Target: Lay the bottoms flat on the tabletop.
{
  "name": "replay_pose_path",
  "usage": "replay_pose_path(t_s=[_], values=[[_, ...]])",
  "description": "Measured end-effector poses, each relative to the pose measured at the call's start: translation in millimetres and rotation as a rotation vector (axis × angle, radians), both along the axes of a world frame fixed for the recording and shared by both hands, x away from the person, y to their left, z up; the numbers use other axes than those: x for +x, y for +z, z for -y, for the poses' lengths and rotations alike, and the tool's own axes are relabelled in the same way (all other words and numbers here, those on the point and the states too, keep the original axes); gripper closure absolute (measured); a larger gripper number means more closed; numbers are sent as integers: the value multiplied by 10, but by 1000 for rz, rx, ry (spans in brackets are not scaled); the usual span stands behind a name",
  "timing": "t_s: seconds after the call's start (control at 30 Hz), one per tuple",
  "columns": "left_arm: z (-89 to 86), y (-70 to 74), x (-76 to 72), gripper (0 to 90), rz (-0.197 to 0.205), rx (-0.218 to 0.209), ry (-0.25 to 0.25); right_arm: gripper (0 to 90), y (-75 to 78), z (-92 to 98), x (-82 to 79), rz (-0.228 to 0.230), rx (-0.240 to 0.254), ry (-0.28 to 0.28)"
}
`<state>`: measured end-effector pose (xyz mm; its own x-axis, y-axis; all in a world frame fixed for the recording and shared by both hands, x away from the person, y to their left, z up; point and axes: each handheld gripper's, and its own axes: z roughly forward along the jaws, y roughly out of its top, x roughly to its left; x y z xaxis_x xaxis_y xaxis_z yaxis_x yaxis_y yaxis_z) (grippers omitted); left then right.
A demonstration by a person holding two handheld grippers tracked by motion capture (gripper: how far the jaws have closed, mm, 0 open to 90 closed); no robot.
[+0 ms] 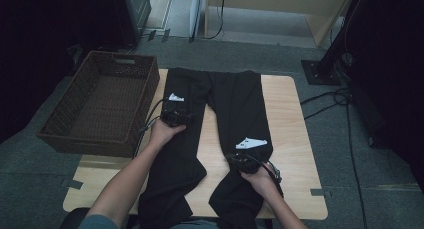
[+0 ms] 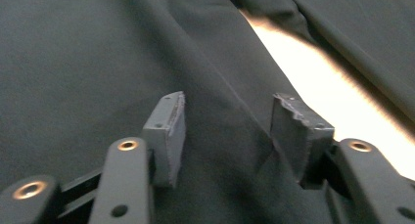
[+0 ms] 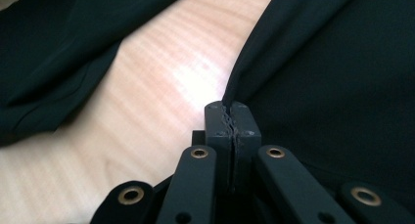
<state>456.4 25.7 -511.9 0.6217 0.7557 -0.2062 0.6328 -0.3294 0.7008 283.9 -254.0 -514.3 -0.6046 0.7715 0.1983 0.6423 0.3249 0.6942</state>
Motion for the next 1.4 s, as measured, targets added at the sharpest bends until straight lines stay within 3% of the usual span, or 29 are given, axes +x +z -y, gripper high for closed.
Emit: replay_pose_path(t_s=[0.1,0.17,0.27,0.3,0.33,0.43,0.5,0.6,0.7,0.8,0.97,1.13,1.3,1.4], values=[[45,-24,-64,715,61,45,-56,889,10,11,-107,-1,-13,2],[54,-31,-103,877,48,32,-76,891,15,28,-156,-25,0,8],[39,-29,-194,898,4,-7,-115,891,24,25,-221,-54,12,26],[34,-23,-243,899,-20,-20,-144,891,29,21,-240,-62,20,36],[17,-2,-349,900,-20,-25,-198,890,41,20,-260,-68,24,44],[3,36,-551,900,-16,-31,-279,821,124,73,-253,-39,49,46],[-15,72,-706,900,-14,-24,-348,690,184,124,-169,-16,83,22],[-32,107,-855,900,-20,-31,-376,645,274,176,-13,33,115,-25],[-87,109,-963,900,-22,-53,-364,534,361,209,239,135,135,-84],[-158,91,-1036,899,-40,-78,-357,462,360,224,536,199,133,-168],[-236,70,-1164,899,-48,-104,-347,416,220,143,1054,191,91,-266],[-277,60,-1272,898,-47,-122,-327,398,47,7,1441,157,42,-324],[-348,35,-1331,898,-58,-118,-274,463,-68,-112,1621,127,-44,-338],[-359,3,-1329,897,-65,-110,-268,622,-66,-170,1624,152,-85,-310]])
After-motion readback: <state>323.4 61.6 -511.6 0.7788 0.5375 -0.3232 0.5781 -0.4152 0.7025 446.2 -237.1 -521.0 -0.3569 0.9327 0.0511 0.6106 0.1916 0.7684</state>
